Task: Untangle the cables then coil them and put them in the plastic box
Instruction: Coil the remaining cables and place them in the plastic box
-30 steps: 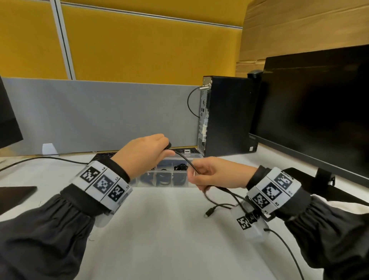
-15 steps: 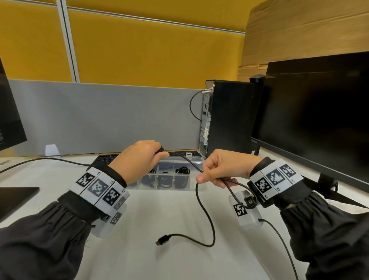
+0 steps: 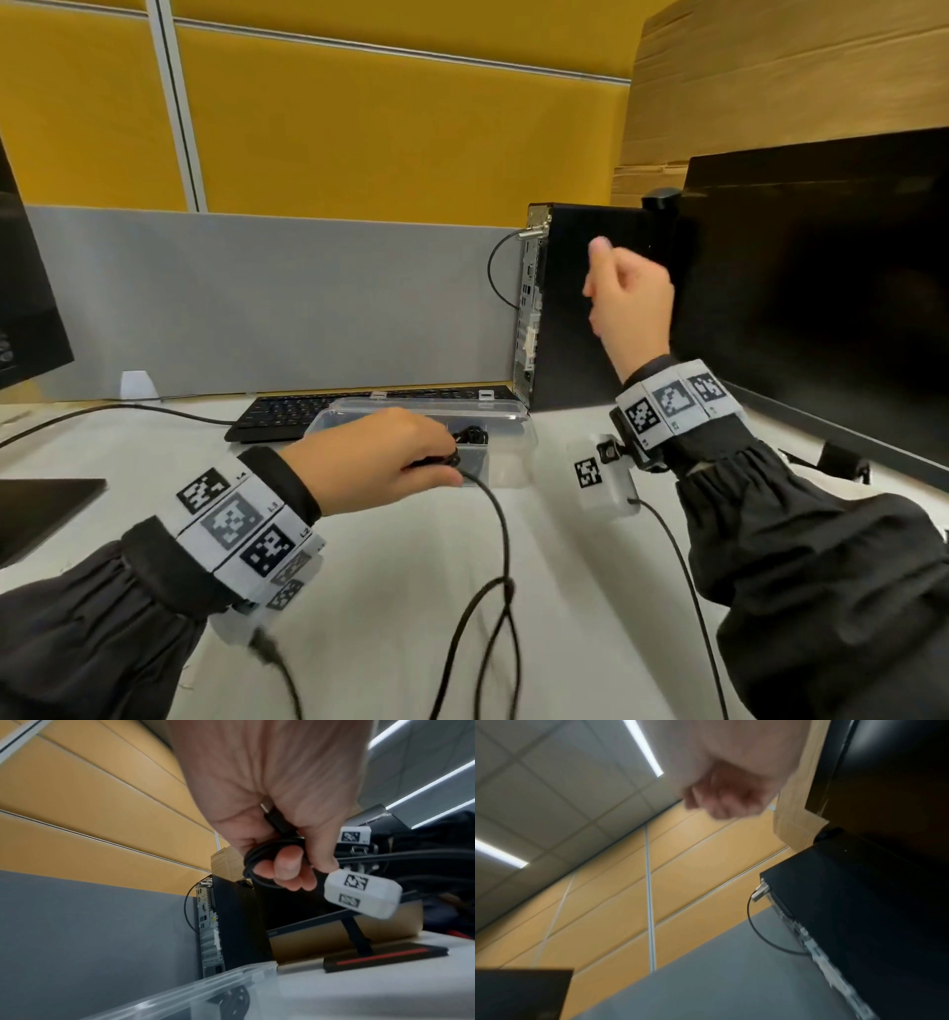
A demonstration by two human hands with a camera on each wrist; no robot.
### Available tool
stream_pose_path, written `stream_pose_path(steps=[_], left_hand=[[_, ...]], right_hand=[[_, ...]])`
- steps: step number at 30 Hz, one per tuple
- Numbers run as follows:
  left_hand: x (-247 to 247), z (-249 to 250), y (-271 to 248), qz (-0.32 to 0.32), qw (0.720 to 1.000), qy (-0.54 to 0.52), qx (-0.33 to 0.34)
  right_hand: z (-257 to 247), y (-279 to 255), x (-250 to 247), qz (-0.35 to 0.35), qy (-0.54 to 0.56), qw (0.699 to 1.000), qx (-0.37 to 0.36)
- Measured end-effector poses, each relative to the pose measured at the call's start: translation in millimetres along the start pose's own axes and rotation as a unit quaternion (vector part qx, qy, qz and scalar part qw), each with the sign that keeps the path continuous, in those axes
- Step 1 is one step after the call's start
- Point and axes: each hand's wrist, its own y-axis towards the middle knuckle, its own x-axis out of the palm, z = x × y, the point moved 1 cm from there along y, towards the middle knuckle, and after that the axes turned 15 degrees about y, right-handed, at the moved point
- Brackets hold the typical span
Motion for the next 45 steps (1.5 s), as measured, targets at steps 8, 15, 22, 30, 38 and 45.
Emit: stream_pose_path(steps=[8,15,22,30,38,45], left_hand=[[-1,-30,1,0.037,0.979,0.015,-0.199],[-4,-39,8,0.099,0.942,-0.032,-0.32],[-5,-45,-6,0.127,0.937,-0.013,-0.325],[-17,-112,-55,0.166,0.852,0.009,-0.497],[-17,-70,-29,0.098,0.893,-0.045,-0.437],[-14,-4,20,0.079,0.942,-0.133,-0.299]], right_hand=[[-25,-58,20,-0.5,-0.118,0.833,0.206],[4,-102,19,-0.508,-0.068,0.815,0.271],[5,-80,2,-0.2,0.102,0.909,0.351],[31,-63,-50,-0.202,-0.158,0.935,0.244],[29,-63,-63,-0.38,-0.451,0.777,0.222],[-42,-89,12,-0.365,0.044,0.883,0.292]])
